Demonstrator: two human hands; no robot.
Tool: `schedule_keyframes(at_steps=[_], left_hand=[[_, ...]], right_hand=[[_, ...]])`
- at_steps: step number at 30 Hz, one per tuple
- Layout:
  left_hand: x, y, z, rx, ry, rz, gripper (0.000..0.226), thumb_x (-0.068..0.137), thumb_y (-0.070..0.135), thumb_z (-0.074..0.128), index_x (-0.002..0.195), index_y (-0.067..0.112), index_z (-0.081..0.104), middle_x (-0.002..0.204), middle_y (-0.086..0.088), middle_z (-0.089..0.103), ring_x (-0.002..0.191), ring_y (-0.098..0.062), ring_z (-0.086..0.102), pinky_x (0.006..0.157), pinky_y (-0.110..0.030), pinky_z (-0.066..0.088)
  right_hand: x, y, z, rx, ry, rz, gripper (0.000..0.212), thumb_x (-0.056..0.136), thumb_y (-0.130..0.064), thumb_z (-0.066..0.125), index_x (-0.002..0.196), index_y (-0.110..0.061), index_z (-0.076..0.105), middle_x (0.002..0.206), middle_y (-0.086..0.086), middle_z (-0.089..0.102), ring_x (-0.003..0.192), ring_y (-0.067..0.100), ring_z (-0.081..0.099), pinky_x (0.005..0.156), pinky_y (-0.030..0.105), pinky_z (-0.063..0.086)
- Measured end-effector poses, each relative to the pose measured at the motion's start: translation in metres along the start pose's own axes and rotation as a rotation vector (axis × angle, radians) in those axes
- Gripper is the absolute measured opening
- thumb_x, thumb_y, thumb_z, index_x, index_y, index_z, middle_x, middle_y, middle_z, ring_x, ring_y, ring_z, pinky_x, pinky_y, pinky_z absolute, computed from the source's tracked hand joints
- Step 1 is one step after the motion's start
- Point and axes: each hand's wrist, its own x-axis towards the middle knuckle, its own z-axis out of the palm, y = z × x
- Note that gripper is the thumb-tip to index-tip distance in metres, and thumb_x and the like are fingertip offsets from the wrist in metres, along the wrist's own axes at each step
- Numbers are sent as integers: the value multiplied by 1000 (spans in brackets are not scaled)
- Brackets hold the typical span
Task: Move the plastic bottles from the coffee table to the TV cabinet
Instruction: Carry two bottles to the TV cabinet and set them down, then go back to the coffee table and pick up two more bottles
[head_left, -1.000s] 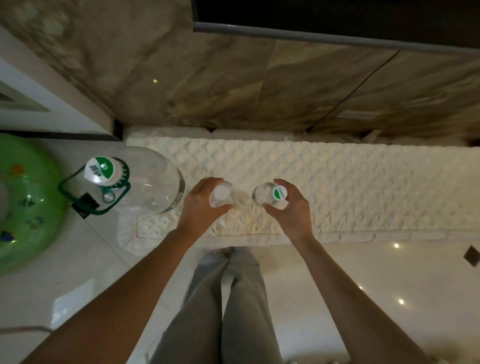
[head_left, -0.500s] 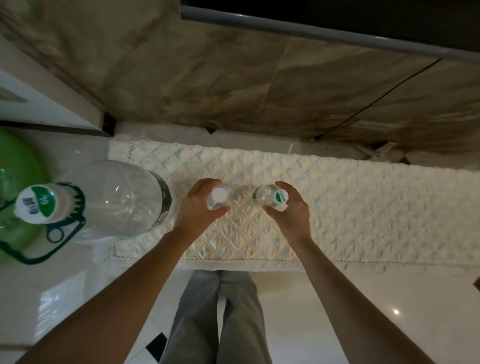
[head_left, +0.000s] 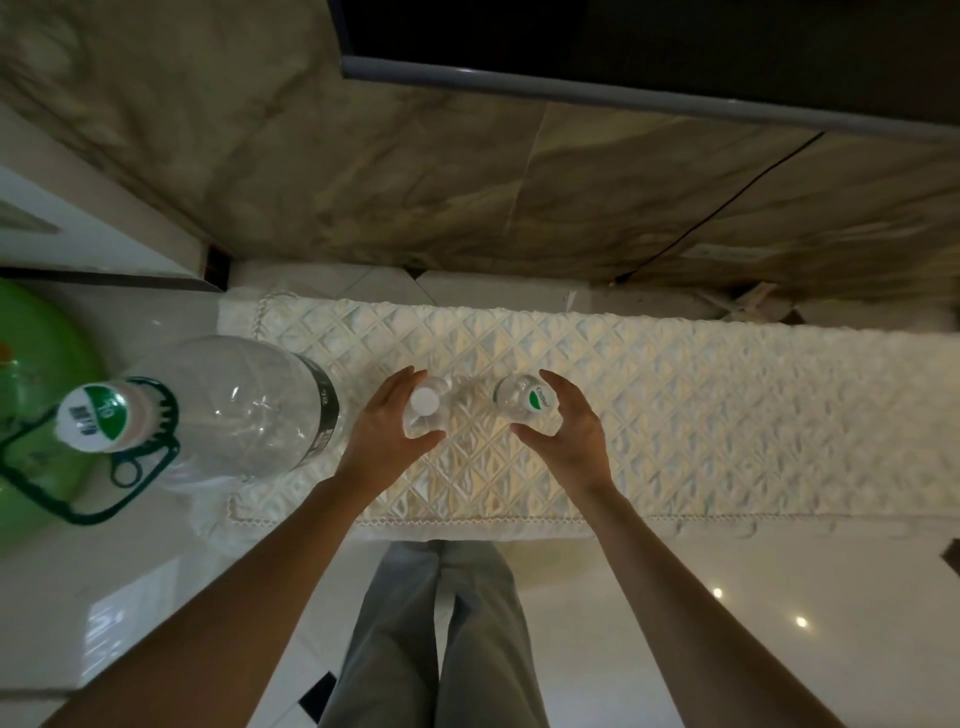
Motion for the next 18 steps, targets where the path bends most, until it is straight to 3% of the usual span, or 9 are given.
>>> schedule_keyframes(at_steps=[4, 7, 13, 18], left_hand=[[-9, 17, -21, 7, -22, -14, 79, 66, 21, 84, 133, 4, 45, 134, -15, 50, 124, -30, 48, 101, -35, 42], [-22, 34, -41, 3, -22, -28, 77, 70, 21, 81, 135, 5, 43, 135, -14, 49, 124, -29, 47, 100, -30, 39], [-66, 66, -86, 110, -10, -81, 56, 88, 26, 63, 137, 7, 42, 140, -15, 46, 128, -30, 44, 103, -37, 38], [-117, 71, -121, 242, 124, -139, 41, 87, 21, 64, 122, 1, 57, 119, -21, 60, 106, -36, 58, 92, -43, 50]], right_hand=[[-13, -19, -18, -43, -3, -21, 68, 75, -25, 77, 134, -18, 45, 137, 1, 49, 124, 18, 47, 95, 23, 38], [-28, -36, -31, -87, 5, -32, 65, 78, -29, 74, 135, -18, 44, 140, 3, 46, 128, 20, 45, 102, 33, 41], [-66, -89, -50, -219, 48, -129, 51, 89, -29, 61, 136, -15, 45, 143, 6, 44, 133, 20, 38, 106, 33, 38], [-91, -126, -50, -313, -21, -280, 45, 94, -29, 53, 135, -11, 48, 143, 11, 43, 135, 24, 34, 109, 37, 35]])
